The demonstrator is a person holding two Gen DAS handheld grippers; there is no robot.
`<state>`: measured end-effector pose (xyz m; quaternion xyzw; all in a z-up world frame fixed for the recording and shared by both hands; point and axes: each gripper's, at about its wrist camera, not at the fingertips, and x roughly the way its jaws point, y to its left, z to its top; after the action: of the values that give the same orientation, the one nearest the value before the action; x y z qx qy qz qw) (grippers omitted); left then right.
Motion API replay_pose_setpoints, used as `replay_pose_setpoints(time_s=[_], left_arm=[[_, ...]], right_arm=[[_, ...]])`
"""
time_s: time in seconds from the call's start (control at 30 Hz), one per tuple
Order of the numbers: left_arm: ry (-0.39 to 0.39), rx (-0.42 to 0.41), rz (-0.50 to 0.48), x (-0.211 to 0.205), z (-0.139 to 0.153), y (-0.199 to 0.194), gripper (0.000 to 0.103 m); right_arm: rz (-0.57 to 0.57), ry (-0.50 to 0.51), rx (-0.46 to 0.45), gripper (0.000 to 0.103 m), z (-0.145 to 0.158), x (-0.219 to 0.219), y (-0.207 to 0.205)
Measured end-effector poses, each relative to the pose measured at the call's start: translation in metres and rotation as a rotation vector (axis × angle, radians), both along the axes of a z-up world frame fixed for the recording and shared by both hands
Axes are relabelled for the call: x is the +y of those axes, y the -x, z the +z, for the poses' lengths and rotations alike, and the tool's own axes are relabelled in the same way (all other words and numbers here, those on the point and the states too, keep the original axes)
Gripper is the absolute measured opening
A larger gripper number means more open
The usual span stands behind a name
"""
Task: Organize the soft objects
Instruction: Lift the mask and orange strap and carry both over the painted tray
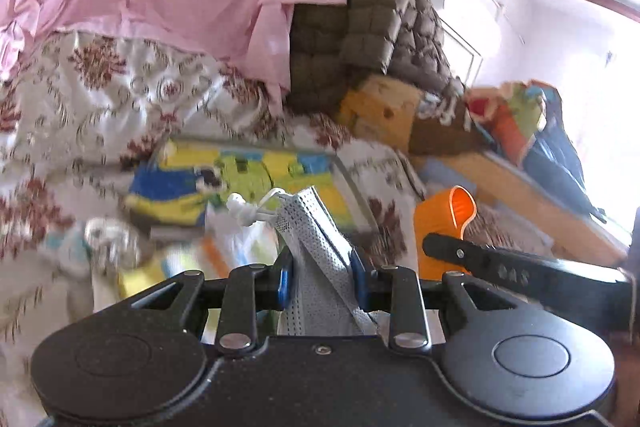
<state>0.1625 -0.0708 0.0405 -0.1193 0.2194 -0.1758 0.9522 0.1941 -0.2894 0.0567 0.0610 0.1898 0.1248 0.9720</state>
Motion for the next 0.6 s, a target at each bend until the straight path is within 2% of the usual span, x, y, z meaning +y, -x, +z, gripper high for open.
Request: replay_pose_setpoints(time_s=[0.1,0.3,0.47,0.6], left_arm=[[0.014,-0.012,0.007,-0.001,0.015,-0.038,0.032],[-0.001,-0.022,-0.004,-0.010,0.027,-0.113,0.032],[-0.065,0.013,-0.029,-0.025,0.015,-0.177,0.032],[-0.074,0.099,-0.040,-0.032,-0.007,-0.222,0.032]], right_arm=[[-0.001,-0.038,-0.027,0.009,0.007,0.003,-0.037],[-0.021,-0.179,0.015,0.009,-0.007,-0.005,-0.115],[-0.041,-0.235,0.093,0.009,-0.039,-0.015,-0.163],[-0.039,-0.254,0.162,0.009,-0.061,-0.017,-0.185]])
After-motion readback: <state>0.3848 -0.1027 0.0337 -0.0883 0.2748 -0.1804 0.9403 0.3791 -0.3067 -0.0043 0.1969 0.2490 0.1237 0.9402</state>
